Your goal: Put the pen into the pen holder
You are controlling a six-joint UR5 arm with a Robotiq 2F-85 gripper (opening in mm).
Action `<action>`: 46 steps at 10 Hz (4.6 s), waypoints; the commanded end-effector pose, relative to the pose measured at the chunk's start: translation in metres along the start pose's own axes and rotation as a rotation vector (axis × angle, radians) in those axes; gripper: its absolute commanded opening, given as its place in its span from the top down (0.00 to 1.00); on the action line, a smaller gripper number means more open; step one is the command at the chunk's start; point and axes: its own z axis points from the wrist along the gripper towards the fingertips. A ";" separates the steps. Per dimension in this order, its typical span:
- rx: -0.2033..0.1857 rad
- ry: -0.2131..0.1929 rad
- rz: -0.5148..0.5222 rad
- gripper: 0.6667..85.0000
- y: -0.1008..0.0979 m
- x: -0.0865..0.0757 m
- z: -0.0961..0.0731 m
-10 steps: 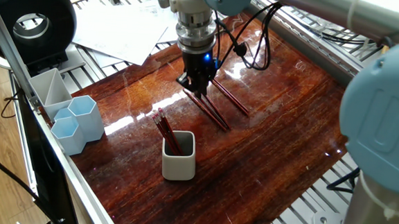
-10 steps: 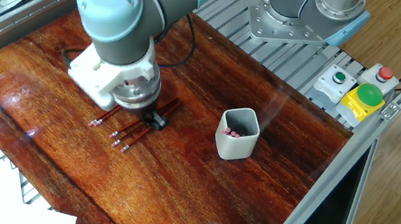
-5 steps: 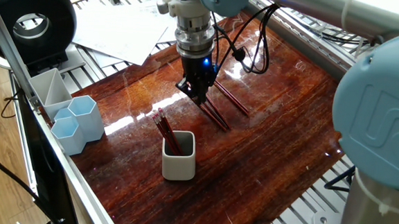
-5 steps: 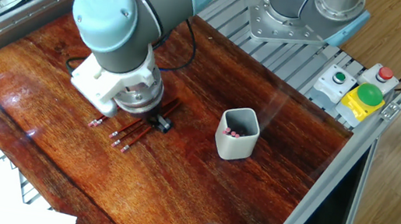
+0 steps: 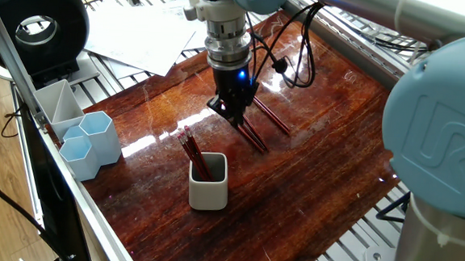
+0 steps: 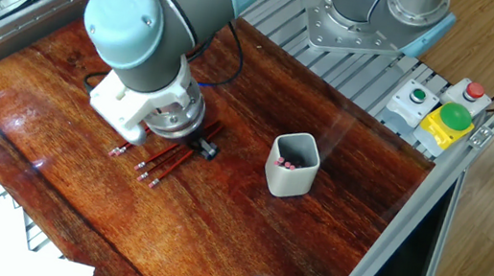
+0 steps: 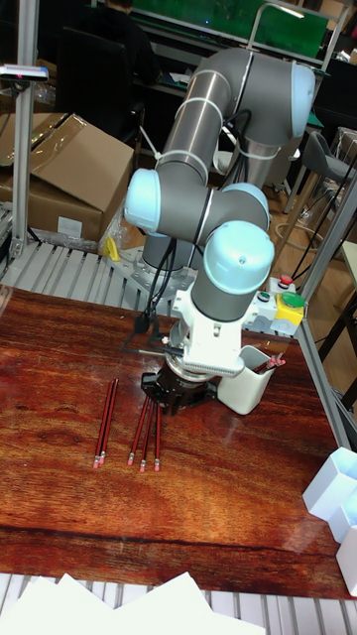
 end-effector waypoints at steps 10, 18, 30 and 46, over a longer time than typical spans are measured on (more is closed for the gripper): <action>0.025 0.079 -0.052 0.68 -0.009 -0.027 0.008; 0.015 0.101 -0.043 0.70 -0.006 -0.039 0.014; 0.058 0.118 -0.005 1.00 -0.002 -0.045 0.011; -0.046 -0.224 -0.031 1.00 0.061 -0.048 -0.086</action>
